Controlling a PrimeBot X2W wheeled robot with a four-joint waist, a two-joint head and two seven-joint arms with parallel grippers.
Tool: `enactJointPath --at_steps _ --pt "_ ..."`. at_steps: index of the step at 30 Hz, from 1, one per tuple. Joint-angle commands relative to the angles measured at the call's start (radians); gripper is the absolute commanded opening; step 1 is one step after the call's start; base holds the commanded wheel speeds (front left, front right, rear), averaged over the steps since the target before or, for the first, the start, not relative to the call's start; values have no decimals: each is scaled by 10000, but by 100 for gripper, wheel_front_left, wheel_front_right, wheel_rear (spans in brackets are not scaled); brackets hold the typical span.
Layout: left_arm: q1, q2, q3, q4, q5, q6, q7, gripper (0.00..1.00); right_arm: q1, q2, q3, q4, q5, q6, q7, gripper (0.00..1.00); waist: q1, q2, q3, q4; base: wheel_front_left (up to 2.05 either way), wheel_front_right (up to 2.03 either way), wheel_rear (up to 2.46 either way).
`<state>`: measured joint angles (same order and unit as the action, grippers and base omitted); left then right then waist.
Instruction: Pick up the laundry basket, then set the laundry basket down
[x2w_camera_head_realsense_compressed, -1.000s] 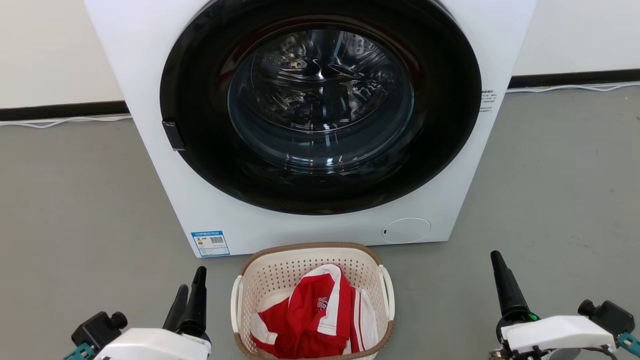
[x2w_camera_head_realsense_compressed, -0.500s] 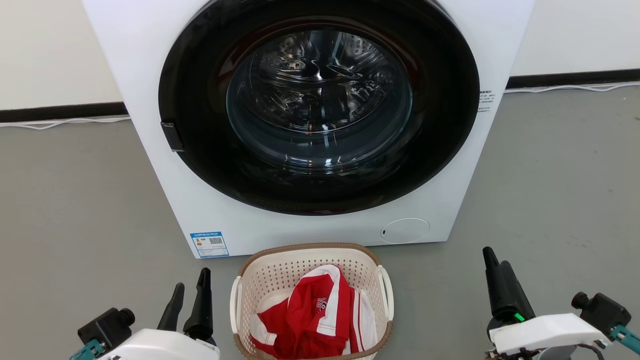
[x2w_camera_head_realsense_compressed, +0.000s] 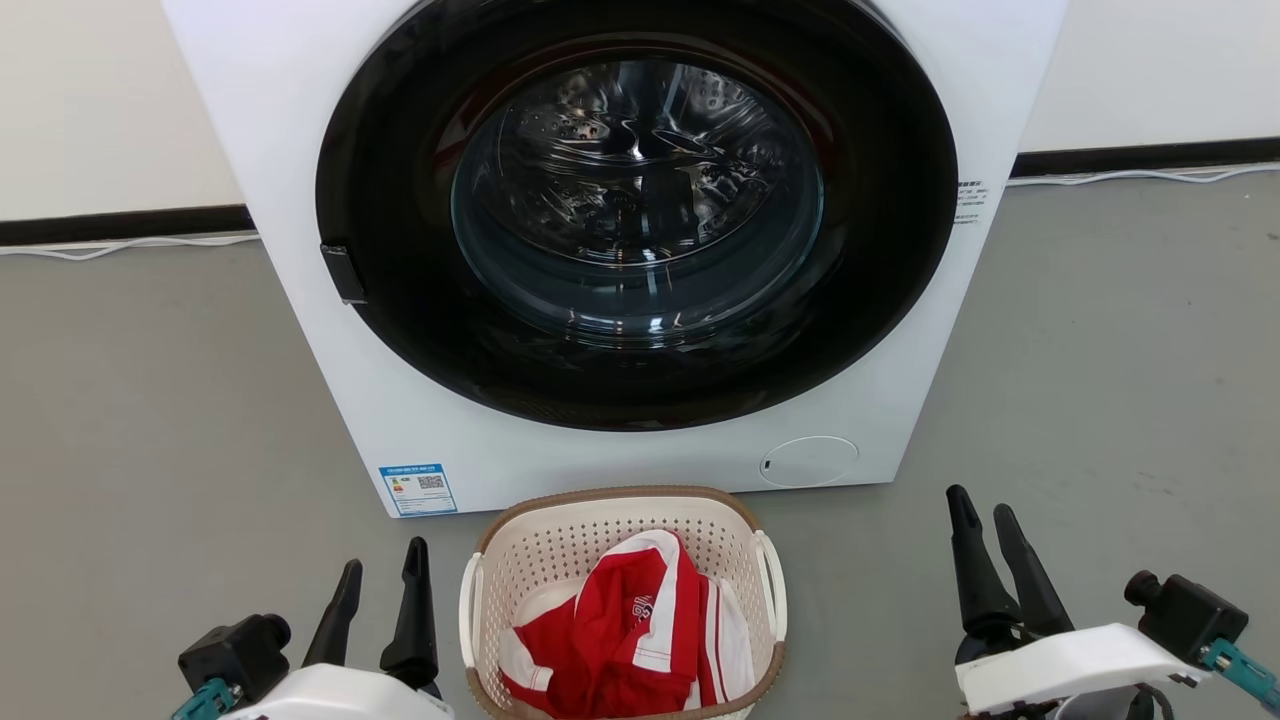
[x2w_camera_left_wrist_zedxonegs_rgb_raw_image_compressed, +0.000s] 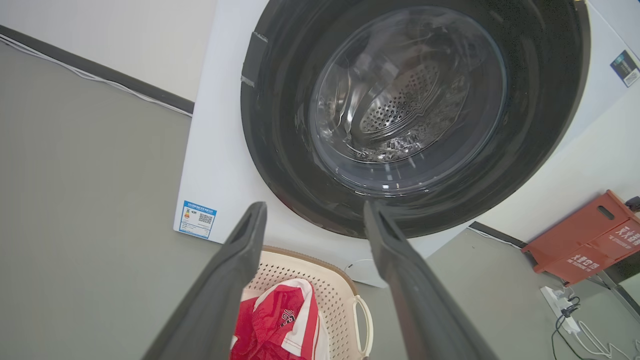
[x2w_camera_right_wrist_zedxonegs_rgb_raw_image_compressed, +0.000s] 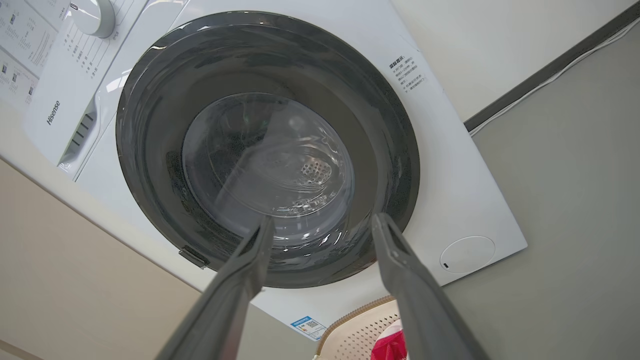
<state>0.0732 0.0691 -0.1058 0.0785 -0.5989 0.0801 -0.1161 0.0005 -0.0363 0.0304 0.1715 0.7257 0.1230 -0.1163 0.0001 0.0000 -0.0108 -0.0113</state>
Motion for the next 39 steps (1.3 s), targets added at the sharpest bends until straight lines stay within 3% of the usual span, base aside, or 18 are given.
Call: enactJointPath --at_steps 1,39 --pt "-236 100 118 -402 376 108 -147 100 -192 -100 185 -399 -361 49 -166 100 0 0 -3 -3 0 0 0" --pt "50 354 -718 -1190 4856 1167 -1249 100 -249 -133 781 -581 -4616 73 -1250 100 0 0 56 -64 0 0 0"
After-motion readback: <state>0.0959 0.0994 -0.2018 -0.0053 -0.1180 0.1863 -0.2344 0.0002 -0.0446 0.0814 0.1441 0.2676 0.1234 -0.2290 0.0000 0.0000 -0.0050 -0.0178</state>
